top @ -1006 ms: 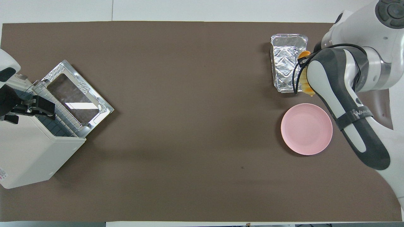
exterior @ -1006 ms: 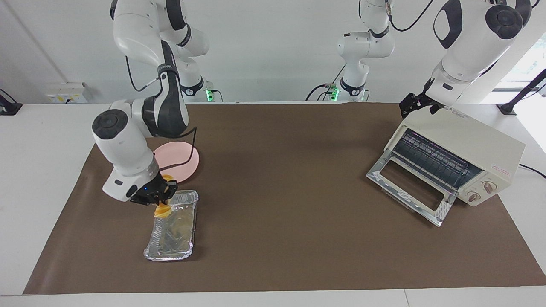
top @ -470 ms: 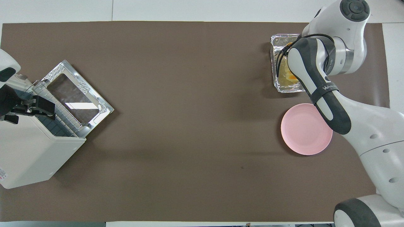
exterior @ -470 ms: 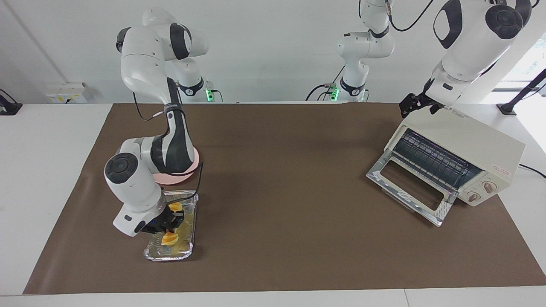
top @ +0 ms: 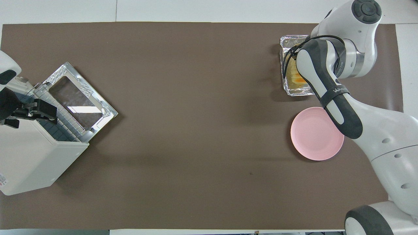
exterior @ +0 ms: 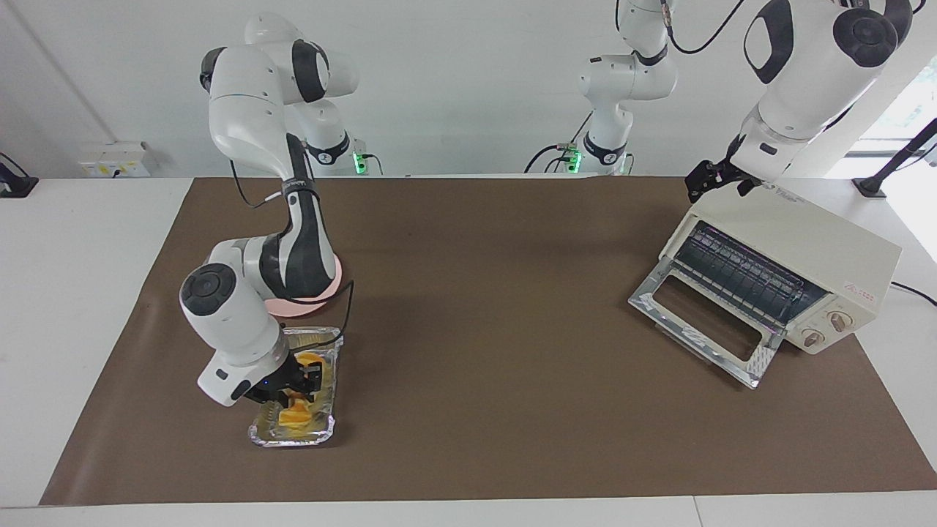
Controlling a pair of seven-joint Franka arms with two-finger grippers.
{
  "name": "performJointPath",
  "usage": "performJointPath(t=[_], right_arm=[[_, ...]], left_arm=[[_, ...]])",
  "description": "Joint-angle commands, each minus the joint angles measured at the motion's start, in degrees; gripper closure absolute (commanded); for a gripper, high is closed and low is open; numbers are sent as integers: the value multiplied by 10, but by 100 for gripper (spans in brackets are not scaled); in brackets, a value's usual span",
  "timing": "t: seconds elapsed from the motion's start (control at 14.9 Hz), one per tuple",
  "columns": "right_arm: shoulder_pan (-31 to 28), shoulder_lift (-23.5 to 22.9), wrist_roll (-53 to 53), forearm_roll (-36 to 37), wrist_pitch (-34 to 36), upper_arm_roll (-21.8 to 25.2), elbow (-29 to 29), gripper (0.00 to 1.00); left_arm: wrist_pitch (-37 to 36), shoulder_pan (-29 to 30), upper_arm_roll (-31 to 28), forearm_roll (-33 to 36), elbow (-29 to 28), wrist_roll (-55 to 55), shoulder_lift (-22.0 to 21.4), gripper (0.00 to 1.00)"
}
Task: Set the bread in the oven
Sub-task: 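Lower the bread into the foil tray and open the right gripper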
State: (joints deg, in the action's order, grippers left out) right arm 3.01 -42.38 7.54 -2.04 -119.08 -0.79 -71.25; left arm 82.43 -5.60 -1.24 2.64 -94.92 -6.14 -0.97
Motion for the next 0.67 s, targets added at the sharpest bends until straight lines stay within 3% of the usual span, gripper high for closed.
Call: performJointPath(t=[0.0,0.4,0.6], right_arm=[[-8,21,-2,-1,25,-1,-11,0],[-33,29,61,10,32,3,-10,0],[-43,32,71,10,0,4,-50,0]], left_arm=[[0,1,-2,-10,-7,1,-11,0],[0,1,-2,-10,-7,1,-12,0],[0,1,-2,-10,-7,1,-11,0]])
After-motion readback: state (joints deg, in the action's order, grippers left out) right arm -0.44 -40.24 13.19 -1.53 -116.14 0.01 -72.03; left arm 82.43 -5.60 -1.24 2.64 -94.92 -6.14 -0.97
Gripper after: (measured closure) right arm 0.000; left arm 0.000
